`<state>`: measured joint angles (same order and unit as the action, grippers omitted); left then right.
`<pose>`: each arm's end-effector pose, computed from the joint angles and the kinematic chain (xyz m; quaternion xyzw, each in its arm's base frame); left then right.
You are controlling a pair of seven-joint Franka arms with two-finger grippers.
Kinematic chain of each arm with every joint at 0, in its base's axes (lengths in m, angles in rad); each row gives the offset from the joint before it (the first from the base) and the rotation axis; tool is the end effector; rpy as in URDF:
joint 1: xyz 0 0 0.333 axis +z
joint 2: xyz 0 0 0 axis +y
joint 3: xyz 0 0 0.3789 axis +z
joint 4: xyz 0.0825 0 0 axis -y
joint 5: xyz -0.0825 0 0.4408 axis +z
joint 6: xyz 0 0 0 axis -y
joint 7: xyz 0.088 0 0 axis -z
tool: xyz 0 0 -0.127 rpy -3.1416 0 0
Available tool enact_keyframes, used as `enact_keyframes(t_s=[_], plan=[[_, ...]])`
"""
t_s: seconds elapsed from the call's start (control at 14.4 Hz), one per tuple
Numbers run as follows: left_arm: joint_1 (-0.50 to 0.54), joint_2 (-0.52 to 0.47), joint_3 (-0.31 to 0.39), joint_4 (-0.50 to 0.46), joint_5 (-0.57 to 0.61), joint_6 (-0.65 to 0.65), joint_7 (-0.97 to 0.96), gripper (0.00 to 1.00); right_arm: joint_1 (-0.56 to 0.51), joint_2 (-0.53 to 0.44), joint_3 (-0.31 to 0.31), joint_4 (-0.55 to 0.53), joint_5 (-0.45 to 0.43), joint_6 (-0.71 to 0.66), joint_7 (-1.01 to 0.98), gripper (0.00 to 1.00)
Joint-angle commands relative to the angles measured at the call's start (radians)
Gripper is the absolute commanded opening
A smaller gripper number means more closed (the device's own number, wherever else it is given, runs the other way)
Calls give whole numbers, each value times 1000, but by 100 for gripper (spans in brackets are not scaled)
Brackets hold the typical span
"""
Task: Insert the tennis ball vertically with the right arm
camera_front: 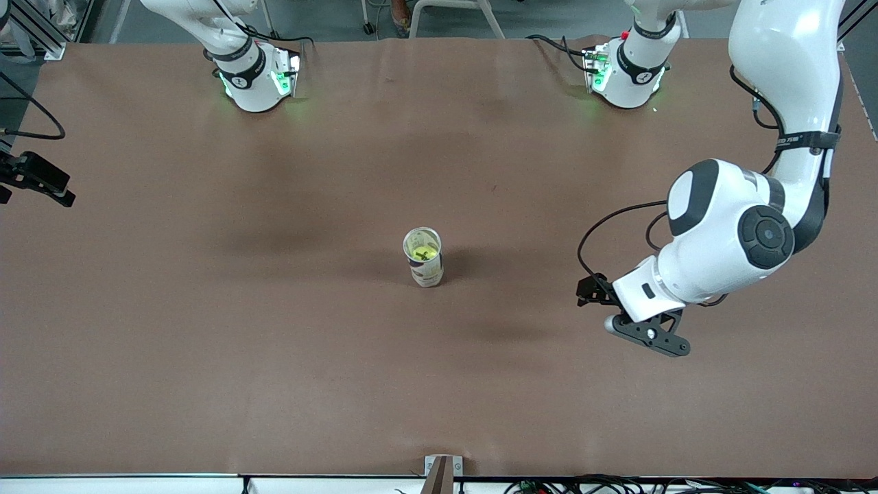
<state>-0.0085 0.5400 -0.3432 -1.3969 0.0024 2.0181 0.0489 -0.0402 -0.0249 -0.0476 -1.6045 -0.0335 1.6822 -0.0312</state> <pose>0.7705 -0.2244 0.4348 0.9800 -0.1714 0.0421 0.0918 0.6124 -0.0582 0.6752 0.9982 -0.0273 0.0502 0.0192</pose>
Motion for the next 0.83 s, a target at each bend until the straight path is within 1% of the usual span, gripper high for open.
enact_keyframes(t_s=[0.0, 0.14, 0.35, 0.49, 0.62, 0.76], plan=[[25, -76, 0, -2, 71, -93, -23, 100, 10, -18, -5, -11, 6, 8, 11, 100], [27, -130, 15, -2, 122, -178, -24, 100, -7, -17, 3, -8, 6, 8, 11, 100], [27, -204, 39, -2, 126, -280, -24, 100, -36, -16, 35, -3, 6, 7, 11, 100], [27, -253, 50, -2, 126, -362, -26, 100, -32, -16, 35, -2, 6, 7, 11, 100], [31, -282, 62, -1, 126, -389, -23, 100, -32, -16, 35, -3, 6, 2, 11, 100], [36, -285, 61, 1, 125, -394, -18, 100, -32, -15, 34, -3, 7, 2, 13, 100]])
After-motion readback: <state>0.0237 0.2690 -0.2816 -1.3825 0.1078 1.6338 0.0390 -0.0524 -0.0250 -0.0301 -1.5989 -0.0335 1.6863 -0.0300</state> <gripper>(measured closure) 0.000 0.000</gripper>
